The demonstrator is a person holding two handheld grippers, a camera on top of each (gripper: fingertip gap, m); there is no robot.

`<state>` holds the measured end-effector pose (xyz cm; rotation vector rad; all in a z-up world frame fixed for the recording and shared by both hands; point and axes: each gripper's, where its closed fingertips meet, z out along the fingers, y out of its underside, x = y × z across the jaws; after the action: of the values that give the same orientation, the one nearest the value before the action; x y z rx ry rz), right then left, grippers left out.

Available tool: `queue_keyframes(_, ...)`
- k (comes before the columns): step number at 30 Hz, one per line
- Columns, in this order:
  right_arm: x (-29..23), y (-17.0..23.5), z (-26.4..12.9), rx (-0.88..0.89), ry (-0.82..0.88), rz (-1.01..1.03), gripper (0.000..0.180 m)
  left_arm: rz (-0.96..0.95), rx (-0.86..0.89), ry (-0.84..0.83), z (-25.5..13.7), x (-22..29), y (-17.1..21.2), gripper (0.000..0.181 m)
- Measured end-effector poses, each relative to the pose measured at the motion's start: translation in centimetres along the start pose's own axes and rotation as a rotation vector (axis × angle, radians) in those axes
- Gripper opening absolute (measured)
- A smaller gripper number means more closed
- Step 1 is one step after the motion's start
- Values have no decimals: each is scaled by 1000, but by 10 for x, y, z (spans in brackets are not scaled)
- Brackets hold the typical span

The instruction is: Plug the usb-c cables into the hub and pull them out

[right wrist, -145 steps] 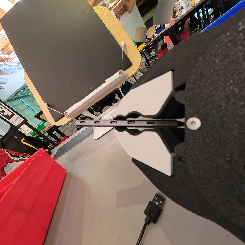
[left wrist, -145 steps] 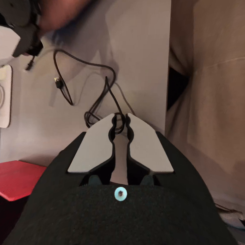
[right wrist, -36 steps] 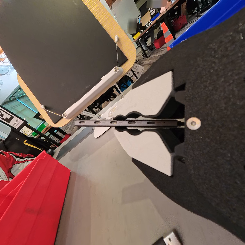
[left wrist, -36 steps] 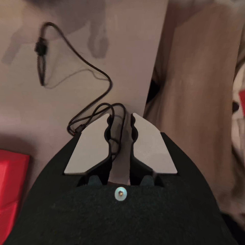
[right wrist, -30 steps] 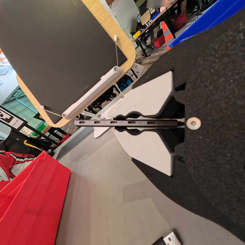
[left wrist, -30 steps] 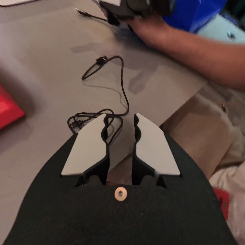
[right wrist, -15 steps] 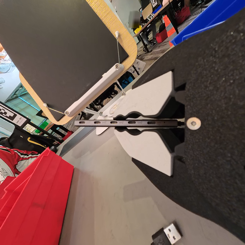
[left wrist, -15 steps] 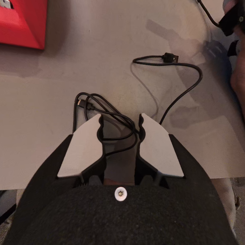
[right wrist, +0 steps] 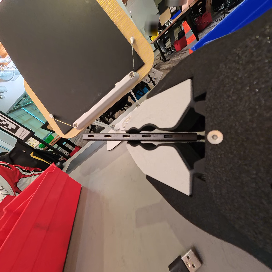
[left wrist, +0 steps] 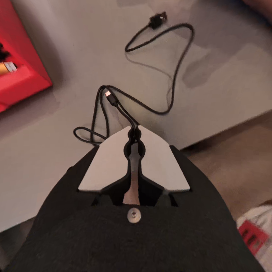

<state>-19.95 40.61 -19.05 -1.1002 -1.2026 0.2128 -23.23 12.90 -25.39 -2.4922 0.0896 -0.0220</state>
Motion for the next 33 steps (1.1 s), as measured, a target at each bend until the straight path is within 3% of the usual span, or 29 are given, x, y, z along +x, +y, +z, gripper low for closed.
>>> queue_keyframes(5, 0, 0, -1, 2, 3, -5, 9, 339, -73, -92, -42, -21, -4, 2)
queue_keyframes(11, 0, -17, -6, 92, 31, -116, 9, 439, 88, 120, -67, -11, -67, 2)
queue_keyframes(15, -8, -27, -11, 118, 51, -312, 9, 617, 101, 120, -48, -9, -115, 2)
queue_keyframes(19, -14, -22, -8, 50, 59, -428, 9, 588, 105, 195, -16, 3, -147, 1)
queue_keyframes(25, -25, -24, -5, 38, 34, -475, 9, 532, 76, 139, 26, -3, -154, 1)
queue_keyframes(33, -34, -25, -1, 23, 21, -526, 9, 529, 96, 145, 32, 0, -153, 2)
